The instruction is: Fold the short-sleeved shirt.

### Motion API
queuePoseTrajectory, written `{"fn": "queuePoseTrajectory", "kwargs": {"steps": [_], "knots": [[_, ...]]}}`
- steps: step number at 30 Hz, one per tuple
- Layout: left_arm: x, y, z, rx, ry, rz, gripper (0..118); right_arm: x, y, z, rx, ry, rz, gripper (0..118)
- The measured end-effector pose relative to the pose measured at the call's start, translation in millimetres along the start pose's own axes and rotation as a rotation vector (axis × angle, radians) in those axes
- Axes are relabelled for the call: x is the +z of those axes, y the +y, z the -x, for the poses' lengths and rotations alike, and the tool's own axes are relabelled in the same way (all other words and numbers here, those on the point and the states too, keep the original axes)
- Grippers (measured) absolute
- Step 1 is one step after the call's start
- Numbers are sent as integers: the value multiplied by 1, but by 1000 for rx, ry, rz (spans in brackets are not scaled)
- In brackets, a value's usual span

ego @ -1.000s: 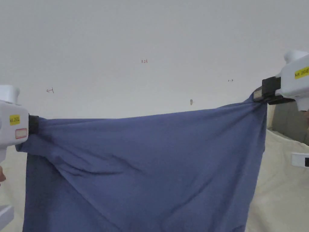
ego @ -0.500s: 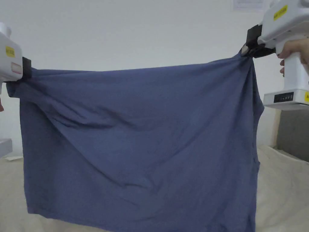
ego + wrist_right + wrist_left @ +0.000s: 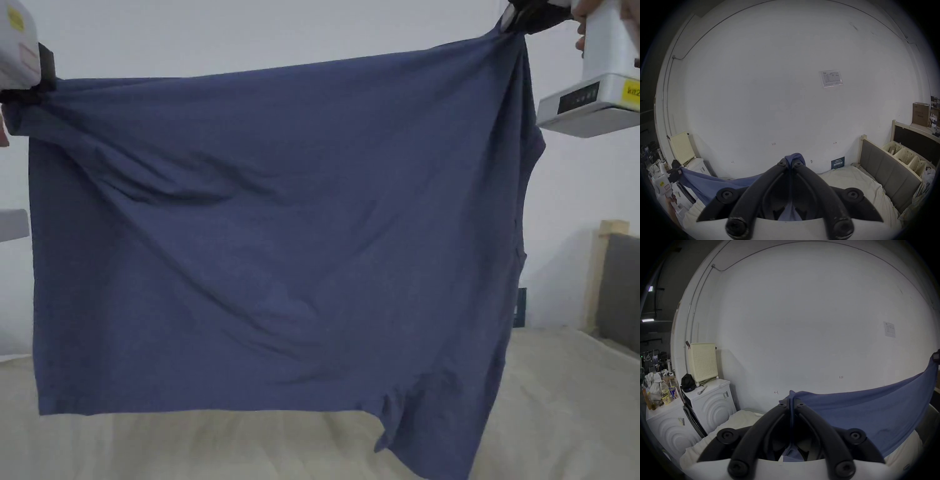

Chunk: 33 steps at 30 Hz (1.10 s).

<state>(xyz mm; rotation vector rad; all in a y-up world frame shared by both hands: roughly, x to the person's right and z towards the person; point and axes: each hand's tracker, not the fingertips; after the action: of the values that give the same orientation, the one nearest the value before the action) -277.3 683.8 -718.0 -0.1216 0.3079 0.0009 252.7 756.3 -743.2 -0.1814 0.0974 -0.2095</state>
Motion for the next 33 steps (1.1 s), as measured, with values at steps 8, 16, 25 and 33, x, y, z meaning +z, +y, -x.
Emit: {"fn": "queuePoseTrajectory", "kwargs": {"steps": [8,16,25,33], "knots": [[-19,-57,-10,-19,0,44,3,-44,-50,-15,8,-9,67,1],[-15,-197,-13,-77,-12,256,3,-66,-164,-45,-75,42,195,1],[56,-360,-2,-131,-46,473,3,-6,-337,-81,-134,84,354,1],[164,-436,20,-85,-31,533,3,96,-452,-88,-155,72,467,1]]}}
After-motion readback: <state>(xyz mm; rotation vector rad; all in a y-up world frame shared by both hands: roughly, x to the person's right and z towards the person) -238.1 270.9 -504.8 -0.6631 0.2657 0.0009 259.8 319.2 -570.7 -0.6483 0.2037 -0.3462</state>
